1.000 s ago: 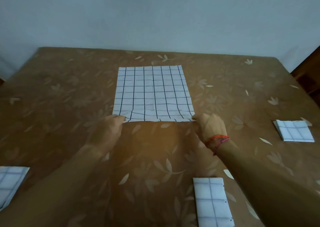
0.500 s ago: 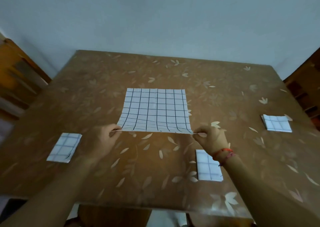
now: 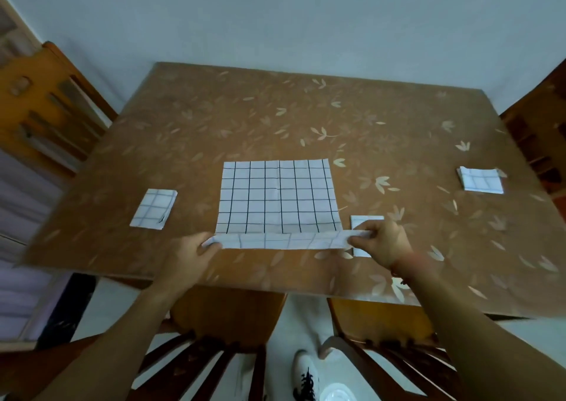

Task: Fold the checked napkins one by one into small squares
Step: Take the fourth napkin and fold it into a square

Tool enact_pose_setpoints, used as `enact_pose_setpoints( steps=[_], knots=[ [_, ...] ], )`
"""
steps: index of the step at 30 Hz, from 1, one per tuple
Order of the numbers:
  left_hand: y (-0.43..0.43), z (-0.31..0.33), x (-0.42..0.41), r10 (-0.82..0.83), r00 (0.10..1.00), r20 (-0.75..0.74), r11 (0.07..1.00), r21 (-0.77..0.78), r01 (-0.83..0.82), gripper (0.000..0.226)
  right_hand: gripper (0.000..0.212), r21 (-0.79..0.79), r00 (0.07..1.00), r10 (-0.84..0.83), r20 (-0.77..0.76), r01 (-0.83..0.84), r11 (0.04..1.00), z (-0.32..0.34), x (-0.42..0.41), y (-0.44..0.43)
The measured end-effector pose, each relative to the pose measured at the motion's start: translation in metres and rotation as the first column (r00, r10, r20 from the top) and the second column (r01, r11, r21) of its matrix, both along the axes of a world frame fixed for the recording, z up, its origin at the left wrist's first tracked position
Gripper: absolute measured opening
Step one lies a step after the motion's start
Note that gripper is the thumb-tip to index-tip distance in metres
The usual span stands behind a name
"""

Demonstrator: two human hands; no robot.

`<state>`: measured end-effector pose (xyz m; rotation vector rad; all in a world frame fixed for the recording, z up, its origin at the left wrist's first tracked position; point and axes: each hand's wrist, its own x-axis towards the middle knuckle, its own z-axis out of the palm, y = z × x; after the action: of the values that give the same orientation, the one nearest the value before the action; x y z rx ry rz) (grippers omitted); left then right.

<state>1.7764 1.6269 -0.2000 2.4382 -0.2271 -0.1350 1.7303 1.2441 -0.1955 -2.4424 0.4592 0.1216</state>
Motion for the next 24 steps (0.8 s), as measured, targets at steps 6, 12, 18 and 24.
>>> enact_pose_setpoints(
  steps=[6, 12, 18, 24],
  knots=[
    [0.016, 0.006, -0.023, -0.036, 0.998, -0.058, 0.998, -0.047, 0.033, 0.026, 0.010, 0.069, 0.995, 0.102, -0.012, -0.100, 0.993, 0.005, -0.009, 0.007],
    [0.024, 0.002, -0.019, -0.019, 0.999, -0.043, 0.999, -0.031, 0.018, 0.013, 0.014, 0.023, 0.993, 0.115, -0.010, -0.115, 0.993, 0.001, 0.003, 0.010],
    [0.019, 0.000, 0.018, -0.003, 1.000, 0.013, 1.000, -0.019, 0.003, 0.010, 0.013, 0.048, 0.997, 0.068, 0.034, -0.070, 0.996, 0.005, 0.033, 0.013],
    [0.006, -0.010, 0.070, 0.081, 0.996, 0.042, 0.997, -0.006, -0.081, 0.016, 0.025, 0.032, 0.997, -0.048, 0.065, 0.046, 0.998, -0.001, 0.087, 0.021]
  ],
)
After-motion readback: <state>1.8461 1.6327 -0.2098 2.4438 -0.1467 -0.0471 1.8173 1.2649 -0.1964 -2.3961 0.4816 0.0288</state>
